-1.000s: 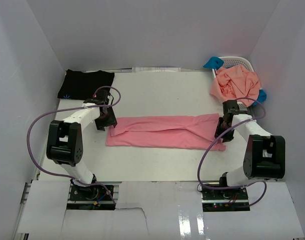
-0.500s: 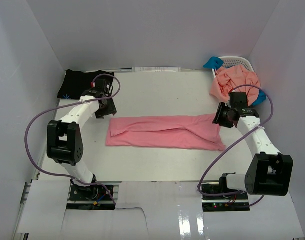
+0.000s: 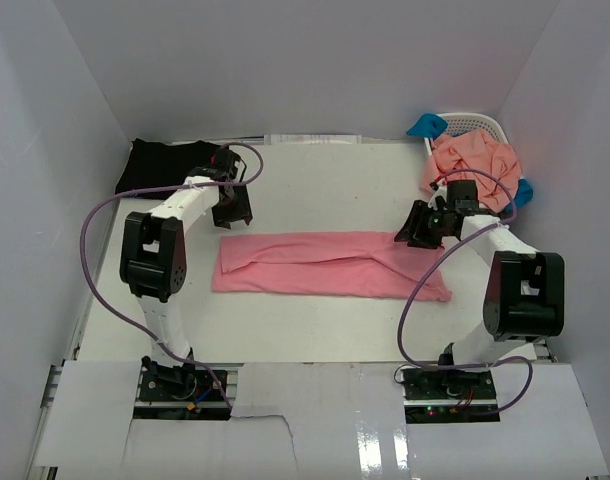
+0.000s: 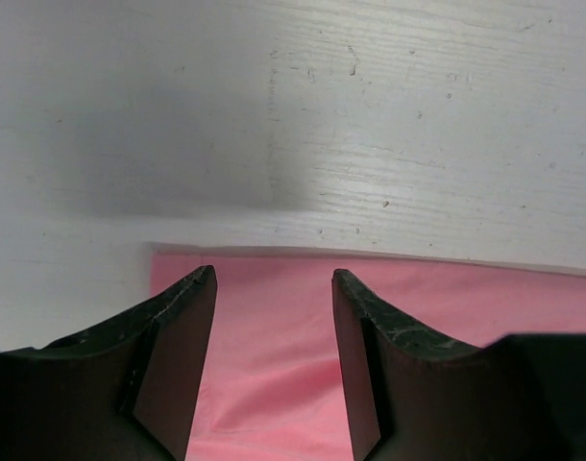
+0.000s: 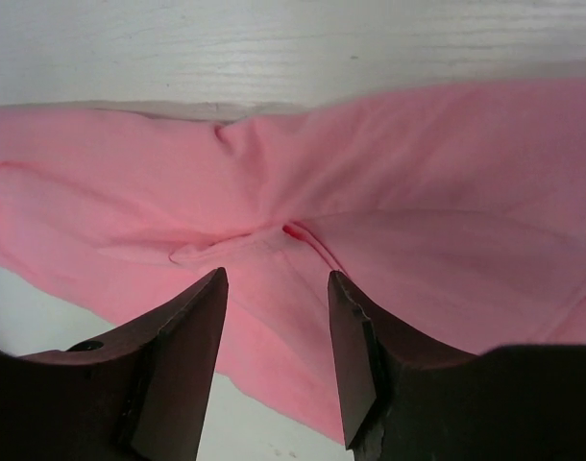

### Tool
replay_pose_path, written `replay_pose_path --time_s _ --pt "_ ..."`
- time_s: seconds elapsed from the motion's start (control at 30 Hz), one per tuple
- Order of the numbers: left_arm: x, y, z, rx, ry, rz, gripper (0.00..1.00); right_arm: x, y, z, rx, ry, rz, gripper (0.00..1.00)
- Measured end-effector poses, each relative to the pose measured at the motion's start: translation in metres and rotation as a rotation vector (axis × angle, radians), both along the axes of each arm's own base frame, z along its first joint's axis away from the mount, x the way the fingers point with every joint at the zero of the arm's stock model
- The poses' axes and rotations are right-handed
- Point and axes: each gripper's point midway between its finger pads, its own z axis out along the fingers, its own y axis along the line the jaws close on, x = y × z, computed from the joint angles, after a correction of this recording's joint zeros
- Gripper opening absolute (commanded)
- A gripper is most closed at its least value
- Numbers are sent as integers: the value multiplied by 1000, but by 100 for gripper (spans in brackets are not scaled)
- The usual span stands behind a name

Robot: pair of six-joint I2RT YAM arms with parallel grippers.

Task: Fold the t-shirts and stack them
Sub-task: Fold the other side of the tshirt into a rectangle

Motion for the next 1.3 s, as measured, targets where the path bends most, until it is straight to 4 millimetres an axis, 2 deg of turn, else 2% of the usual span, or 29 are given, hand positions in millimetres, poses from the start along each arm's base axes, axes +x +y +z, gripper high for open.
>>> replay_pose_path --time_s 0.2,0.63,1.07,1.3 --pt "1 -4 -13 -13 36 -12 62 12 18 -6 63 -9 62 52" --pt "1 -4 -13 -11 37 -16 62 8 40 -22 81 17 130 49" --pt "1 -4 -13 -10 36 -18 62 12 31 -27 17 3 116 50" --pt "1 -4 -13 -9 36 -18 62 13 29 -28 6 -1 117 45"
